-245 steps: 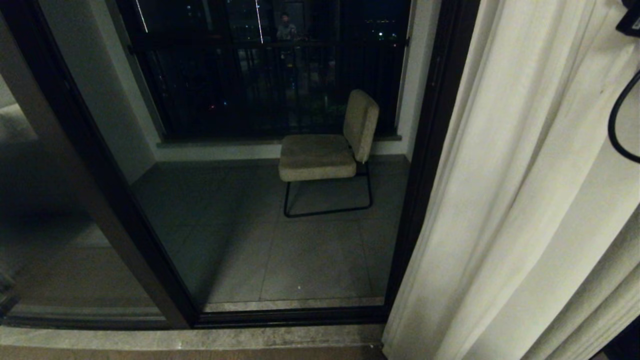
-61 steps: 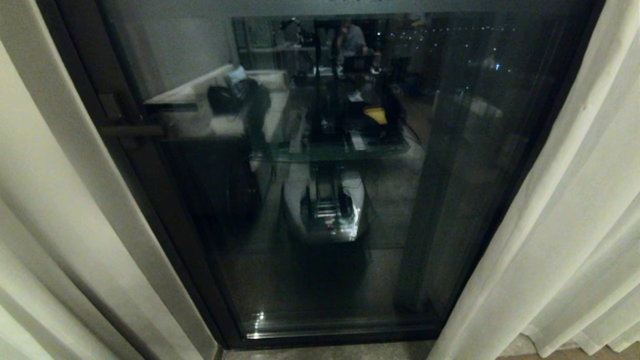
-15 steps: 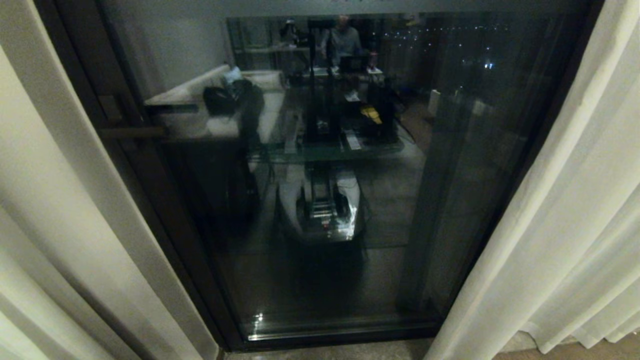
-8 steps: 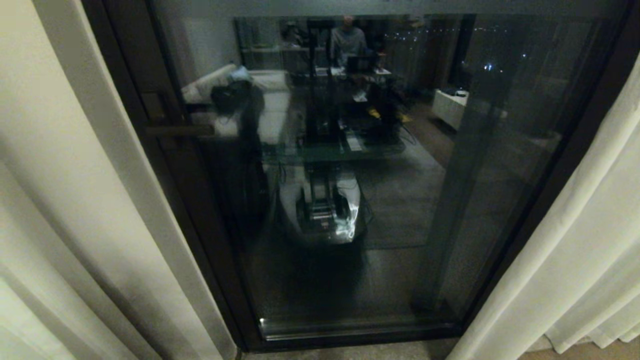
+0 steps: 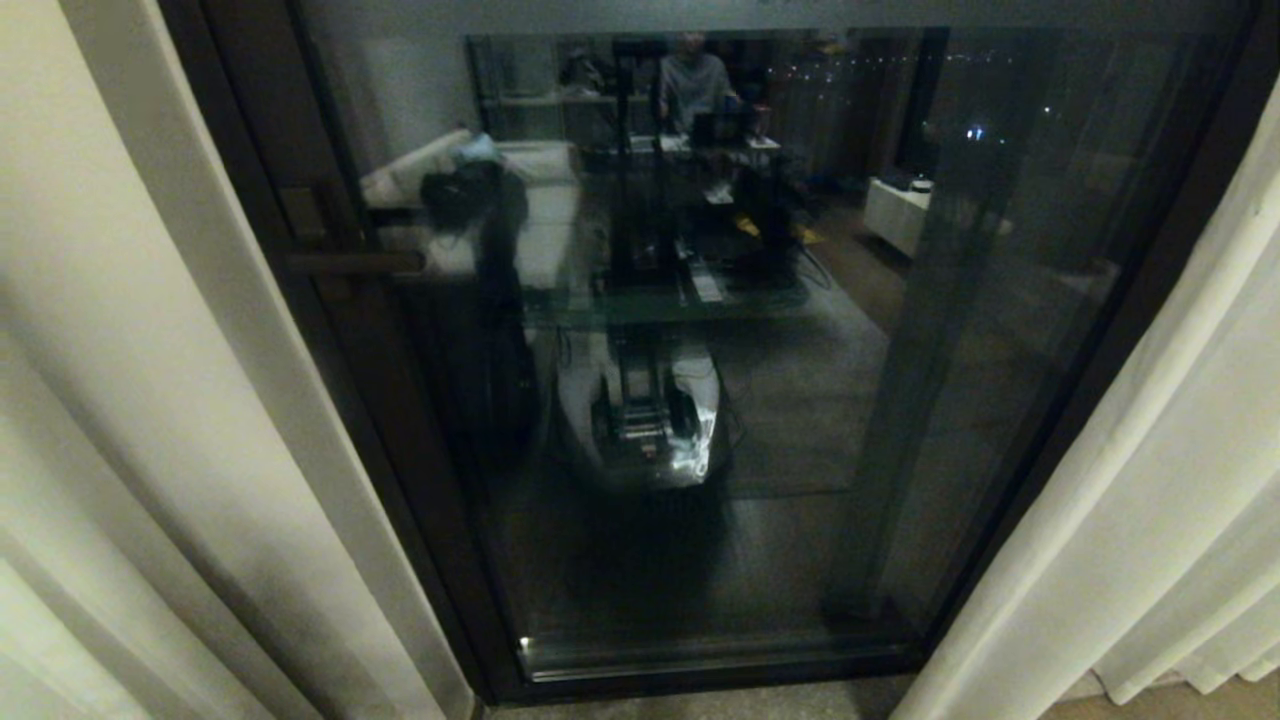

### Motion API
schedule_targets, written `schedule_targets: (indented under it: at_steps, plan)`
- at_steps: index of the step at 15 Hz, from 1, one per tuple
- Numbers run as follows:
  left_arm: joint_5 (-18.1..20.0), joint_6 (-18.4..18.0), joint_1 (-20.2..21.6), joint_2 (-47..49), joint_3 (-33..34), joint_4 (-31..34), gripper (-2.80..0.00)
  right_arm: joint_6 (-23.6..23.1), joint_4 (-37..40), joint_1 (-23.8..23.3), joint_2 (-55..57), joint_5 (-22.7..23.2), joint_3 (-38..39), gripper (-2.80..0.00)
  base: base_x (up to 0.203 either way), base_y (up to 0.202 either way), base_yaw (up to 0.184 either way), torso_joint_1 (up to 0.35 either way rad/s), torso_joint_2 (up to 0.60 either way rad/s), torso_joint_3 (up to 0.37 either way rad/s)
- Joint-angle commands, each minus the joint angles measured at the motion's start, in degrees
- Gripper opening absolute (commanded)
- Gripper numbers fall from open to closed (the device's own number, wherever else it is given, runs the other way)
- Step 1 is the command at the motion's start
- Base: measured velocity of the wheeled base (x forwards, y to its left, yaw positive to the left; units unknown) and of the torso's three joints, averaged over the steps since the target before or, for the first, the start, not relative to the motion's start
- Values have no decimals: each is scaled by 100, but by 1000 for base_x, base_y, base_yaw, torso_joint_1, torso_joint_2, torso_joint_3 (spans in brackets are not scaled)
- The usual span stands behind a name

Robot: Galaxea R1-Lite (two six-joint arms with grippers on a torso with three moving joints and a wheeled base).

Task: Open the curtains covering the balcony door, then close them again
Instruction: Close the inner curtains on both sides

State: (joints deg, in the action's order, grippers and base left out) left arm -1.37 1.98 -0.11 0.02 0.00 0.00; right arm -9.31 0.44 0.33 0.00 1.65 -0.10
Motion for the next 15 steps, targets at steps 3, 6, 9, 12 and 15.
schedule_targets:
  at_steps: [3,6,9,12,15]
  plan:
    - [-12,-5,2,-2,0,0,-280,-9,0,2,9,2,1,-280,0,0,0,0,0,0]
    - [-18,4,2,-2,0,0,-280,22,0,4,9,20,1,-280,0,0,0,0,0,0]
    - [-4,4,2,-2,0,-8,-280,334,0,2,9,2,1,-280,0,0,0,0,0,0]
    - [-12,4,2,-2,0,0,-280,395,9,2,9,-24,-8,-280,0,0,0,0,0,0]
    - [-12,-5,2,-2,0,0,-280,384,0,2,9,-15,1,-280,0,-9,86,1,0,1]
